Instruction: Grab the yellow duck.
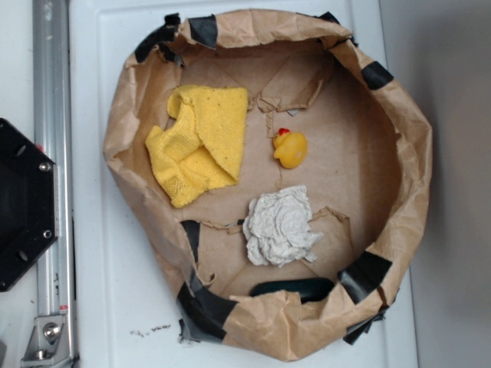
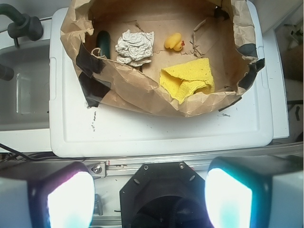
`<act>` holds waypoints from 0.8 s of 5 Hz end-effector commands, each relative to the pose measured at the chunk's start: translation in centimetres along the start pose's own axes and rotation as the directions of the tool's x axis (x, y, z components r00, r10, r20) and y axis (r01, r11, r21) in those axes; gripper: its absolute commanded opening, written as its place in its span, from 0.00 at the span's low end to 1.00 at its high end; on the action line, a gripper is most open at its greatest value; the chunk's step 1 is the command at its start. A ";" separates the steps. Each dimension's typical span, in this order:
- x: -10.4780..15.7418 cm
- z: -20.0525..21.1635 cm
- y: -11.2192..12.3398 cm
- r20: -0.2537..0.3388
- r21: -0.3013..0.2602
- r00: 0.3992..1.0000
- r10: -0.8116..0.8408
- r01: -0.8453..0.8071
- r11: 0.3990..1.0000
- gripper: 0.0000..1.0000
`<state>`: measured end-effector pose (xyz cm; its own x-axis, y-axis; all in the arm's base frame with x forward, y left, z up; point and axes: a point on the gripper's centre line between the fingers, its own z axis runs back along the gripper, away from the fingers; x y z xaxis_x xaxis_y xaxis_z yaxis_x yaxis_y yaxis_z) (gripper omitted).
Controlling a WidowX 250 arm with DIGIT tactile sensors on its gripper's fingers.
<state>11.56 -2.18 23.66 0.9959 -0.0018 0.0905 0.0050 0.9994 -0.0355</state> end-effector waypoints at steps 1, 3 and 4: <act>0.0 0.0 0.0 0.000 0.000 1.000 0.000 0.000 1.000 1.00; 7.1 -3.5 2.0 0.170 -0.001 0.980 0.107 -0.108 0.994 1.00; 10.3 -7.3 3.4 0.208 -0.028 0.936 0.285 -0.285 0.958 1.00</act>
<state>22.56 -0.02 16.02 0.9278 0.2798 0.2468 -0.2682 0.9600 -0.0801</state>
